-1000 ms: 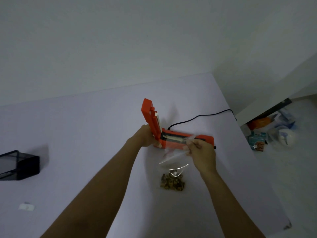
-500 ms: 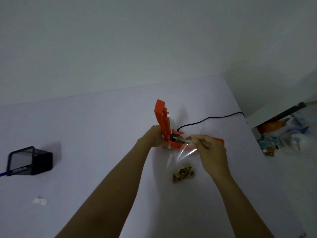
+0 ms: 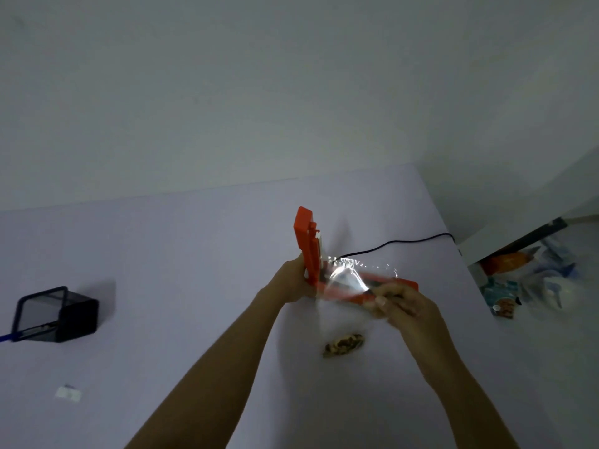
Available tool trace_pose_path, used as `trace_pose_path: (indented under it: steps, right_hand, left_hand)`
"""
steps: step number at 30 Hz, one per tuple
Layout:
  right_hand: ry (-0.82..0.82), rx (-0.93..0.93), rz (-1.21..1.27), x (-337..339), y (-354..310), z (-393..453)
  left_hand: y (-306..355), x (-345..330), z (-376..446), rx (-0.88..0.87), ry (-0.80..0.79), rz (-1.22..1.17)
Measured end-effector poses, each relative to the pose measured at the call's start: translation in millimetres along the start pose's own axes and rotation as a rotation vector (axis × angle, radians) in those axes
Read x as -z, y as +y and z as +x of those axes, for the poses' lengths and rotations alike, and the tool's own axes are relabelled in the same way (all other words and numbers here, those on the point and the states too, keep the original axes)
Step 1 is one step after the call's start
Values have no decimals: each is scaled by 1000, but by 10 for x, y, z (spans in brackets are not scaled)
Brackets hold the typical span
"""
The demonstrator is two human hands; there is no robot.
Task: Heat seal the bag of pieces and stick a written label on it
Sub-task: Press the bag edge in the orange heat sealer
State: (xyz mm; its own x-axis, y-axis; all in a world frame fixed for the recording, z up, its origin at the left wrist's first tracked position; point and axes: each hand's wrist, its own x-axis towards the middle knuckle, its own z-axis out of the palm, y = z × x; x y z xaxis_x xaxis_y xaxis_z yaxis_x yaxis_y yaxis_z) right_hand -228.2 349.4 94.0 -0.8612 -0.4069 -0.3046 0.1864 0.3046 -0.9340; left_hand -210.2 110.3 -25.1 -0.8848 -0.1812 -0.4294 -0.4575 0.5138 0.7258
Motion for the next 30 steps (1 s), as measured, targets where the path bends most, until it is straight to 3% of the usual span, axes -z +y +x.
trace_pose_path:
  steps: [6,10,12,21,30]
  right_hand:
    - [-99,-120,229,47,-35,-124]
    - [-140,-164,276,-78,-114,-157]
    - [-146,-180,288,-168,-201,-171]
    - [-200,-179,235,-758,-533,-197]
    - [-294,-287,56,-1764,21,-39]
  left_hand:
    - [8,-228,-638,124,117,-107]
    - [48,-249,-1094,-28,-152,-110]
    - [35,-243,-1228,-47,-191,-199]
    - [-295,81,-1923,2,-13,-552]
    - [-986,131,-2462,303,101,-643]
